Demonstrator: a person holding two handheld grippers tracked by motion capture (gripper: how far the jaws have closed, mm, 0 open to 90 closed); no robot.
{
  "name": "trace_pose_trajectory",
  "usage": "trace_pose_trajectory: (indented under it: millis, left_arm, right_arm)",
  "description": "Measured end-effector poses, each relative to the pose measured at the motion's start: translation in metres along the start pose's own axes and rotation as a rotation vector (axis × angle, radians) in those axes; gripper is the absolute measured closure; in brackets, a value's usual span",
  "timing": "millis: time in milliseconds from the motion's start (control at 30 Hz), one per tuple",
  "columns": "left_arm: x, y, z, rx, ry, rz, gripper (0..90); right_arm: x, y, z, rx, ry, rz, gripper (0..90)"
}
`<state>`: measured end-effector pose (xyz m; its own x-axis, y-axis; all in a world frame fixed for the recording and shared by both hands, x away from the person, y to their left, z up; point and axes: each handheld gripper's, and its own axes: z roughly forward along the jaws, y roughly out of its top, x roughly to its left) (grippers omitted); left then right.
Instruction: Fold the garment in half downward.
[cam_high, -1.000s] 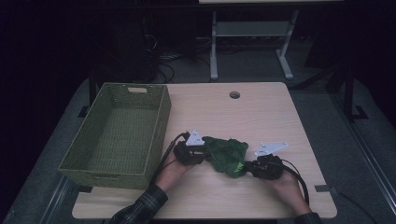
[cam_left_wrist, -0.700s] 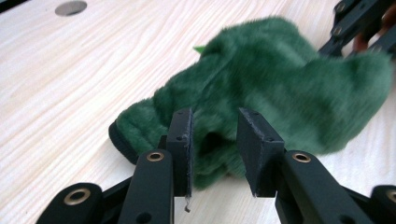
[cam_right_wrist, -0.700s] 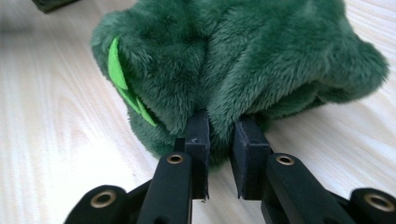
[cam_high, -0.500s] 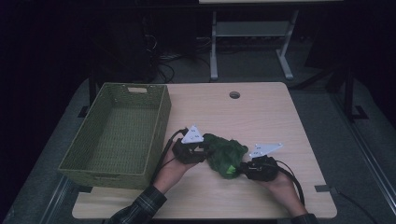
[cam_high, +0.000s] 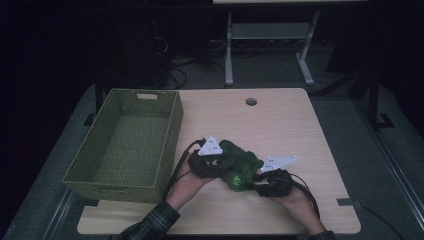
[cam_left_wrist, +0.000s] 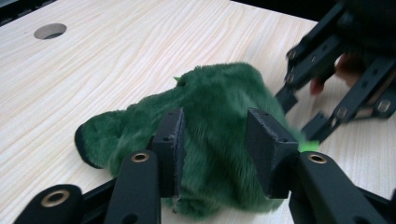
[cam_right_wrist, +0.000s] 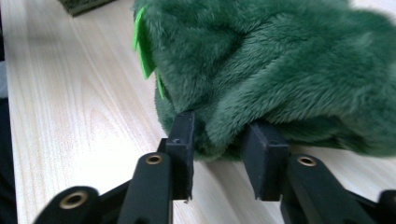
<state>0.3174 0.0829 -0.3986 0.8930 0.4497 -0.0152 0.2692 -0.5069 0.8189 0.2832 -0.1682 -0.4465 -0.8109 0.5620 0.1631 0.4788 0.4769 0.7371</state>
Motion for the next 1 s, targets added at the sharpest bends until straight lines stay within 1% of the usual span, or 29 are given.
trace_pose_trajectory:
  millis: [100, 200, 233, 267, 300, 333, 400, 500, 567, 600, 633, 667, 733, 767, 800, 833, 867, 900, 933, 1000]
  left_arm:
    - [0.001, -0.003, -0.003, 0.000, 0.002, -0.007, 63.0]
    - [0.003, -0.006, -0.004, 0.006, 0.005, -0.019, 65.7]
    - [0.003, -0.007, -0.004, 0.010, 0.005, -0.023, 66.6]
    - [0.003, -0.008, -0.005, 0.012, 0.003, -0.023, 68.0]
    - [0.003, -0.009, -0.005, 0.022, 0.003, -0.022, 69.2]
    - [0.003, -0.011, -0.005, 0.024, 0.002, -0.026, 70.6]
    - [0.003, -0.014, -0.006, 0.030, -0.002, -0.033, 73.7]
    - [0.005, -0.019, -0.006, 0.050, -0.020, -0.048, 81.7]
    - [0.005, -0.021, -0.005, 0.065, -0.034, -0.057, 88.9]
    - [0.005, -0.022, -0.004, 0.075, -0.036, -0.061, 89.8]
    - [0.005, -0.022, -0.004, 0.085, -0.035, -0.055, 89.9]
    - [0.005, -0.023, -0.002, 0.095, -0.036, -0.057, 89.9]
    - [0.006, -0.025, 0.001, 0.121, -0.042, -0.052, 90.0]
    - [0.006, -0.027, 0.003, 0.123, -0.040, -0.060, 89.9]
    - [0.006, -0.028, 0.005, 0.139, -0.044, -0.056, 89.9]
    - [0.006, -0.031, 0.008, 0.143, -0.041, -0.067, 89.9]
    - [0.006, -0.032, 0.009, 0.151, -0.045, -0.069, 90.0]
    - [0.005, -0.034, 0.012, 0.162, -0.047, -0.070, 90.0]
    - [0.006, -0.035, 0.014, 0.176, -0.049, -0.059, 89.9]
    - [0.006, -0.037, 0.018, 0.190, -0.048, -0.058, 89.9]
  right_arm:
    - [-0.005, -0.003, -0.016, -0.038, -0.017, 0.010, 62.0]
    - [-0.010, -0.005, -0.030, -0.071, -0.037, 0.029, 60.3]
    - [-0.012, -0.006, -0.035, -0.077, -0.043, 0.041, 60.2]
    - [-0.015, -0.006, -0.038, -0.087, -0.052, 0.037, 60.3]
    - [-0.017, -0.006, -0.042, -0.092, -0.055, 0.048, 60.5]
    - [-0.021, -0.006, -0.046, -0.104, -0.069, 0.043, 62.2]
    - [-0.028, -0.006, -0.052, -0.121, -0.080, 0.054, 65.6]
    - [-0.044, -0.002, -0.057, -0.128, -0.113, 0.064, 77.9]
    - [-0.056, 0.001, -0.054, -0.121, -0.129, 0.058, 86.9]
    - [-0.061, 0.003, -0.051, -0.112, -0.135, 0.062, 89.5]
    - [-0.067, 0.005, -0.048, -0.103, -0.139, 0.060, 90.0]
    - [-0.071, 0.006, -0.046, -0.096, -0.135, 0.064, 90.0]
    - [-0.081, 0.010, -0.038, -0.098, -0.126, 0.058, 90.0]
    - [-0.084, 0.012, -0.034, -0.084, -0.114, 0.066, 90.0]
    - [-0.086, 0.014, -0.029, -0.066, -0.121, 0.055, 90.0]
    - [-0.088, 0.016, -0.024, -0.056, -0.124, 0.047, 90.0]
    - [-0.090, 0.018, -0.019, -0.051, -0.114, 0.051, 90.0]
    - [-0.091, 0.019, -0.016, -0.051, -0.112, 0.042, 90.0]
    - [-0.092, 0.019, -0.012, -0.046, -0.107, 0.042, 90.0]
    - [-0.092, 0.020, -0.004, -0.010, -0.095, 0.044, 90.0]
